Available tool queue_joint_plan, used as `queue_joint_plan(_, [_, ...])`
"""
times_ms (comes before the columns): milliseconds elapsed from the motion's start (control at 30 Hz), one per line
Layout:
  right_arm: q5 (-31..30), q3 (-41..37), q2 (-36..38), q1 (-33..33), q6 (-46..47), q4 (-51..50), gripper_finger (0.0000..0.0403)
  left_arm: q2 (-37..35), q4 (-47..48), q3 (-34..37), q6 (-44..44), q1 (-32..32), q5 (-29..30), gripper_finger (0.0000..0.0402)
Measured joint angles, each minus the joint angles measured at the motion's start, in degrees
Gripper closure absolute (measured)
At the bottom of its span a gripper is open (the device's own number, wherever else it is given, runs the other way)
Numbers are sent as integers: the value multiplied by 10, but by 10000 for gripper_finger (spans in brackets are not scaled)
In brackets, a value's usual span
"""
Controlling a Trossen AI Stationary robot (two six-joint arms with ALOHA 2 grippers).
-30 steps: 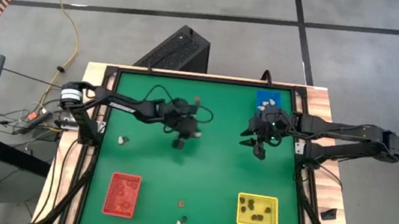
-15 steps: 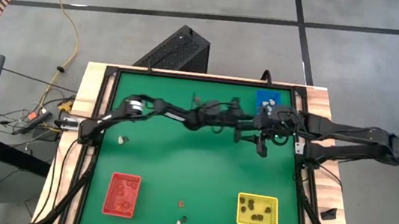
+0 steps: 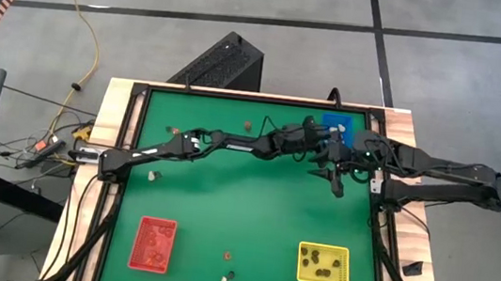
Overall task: Sort Halloween decoration
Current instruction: Put the white skull toy into the blue bin, then put the black skull toy into the yellow bin
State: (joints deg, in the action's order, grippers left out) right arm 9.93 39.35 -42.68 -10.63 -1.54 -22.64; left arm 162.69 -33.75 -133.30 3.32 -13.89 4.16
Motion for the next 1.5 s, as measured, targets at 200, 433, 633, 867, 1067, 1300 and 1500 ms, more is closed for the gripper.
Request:
queue_joint_plan(200, [0,0,-1,0,5,-22,210,-2,6,6,-5,-8,14,226])
queue_joint_plan(433, [2,0,1,0,23,-23,210,-40,161,6,-26,-7,-24,190])
queue_joint_plan(633, [4,0,-2,0,25,-21,210,-166,531,6,-164,12,40,198])
queue_joint_plan(867, [4,0,-33,0,27,9,210,-274,942,19,-186,1,136,213])
queue_joint_plan(1067, [2,0,-117,-1,42,117,210,-386,1050,154,-120,-33,104,226])
queue_joint_plan(1300, [-38,9,-290,-36,112,320,210,-639,837,556,-38,-49,101,236])
queue_joint_plan(1500, [-62,103,-477,-97,185,372,210,-859,509,844,41,-9,101,237])
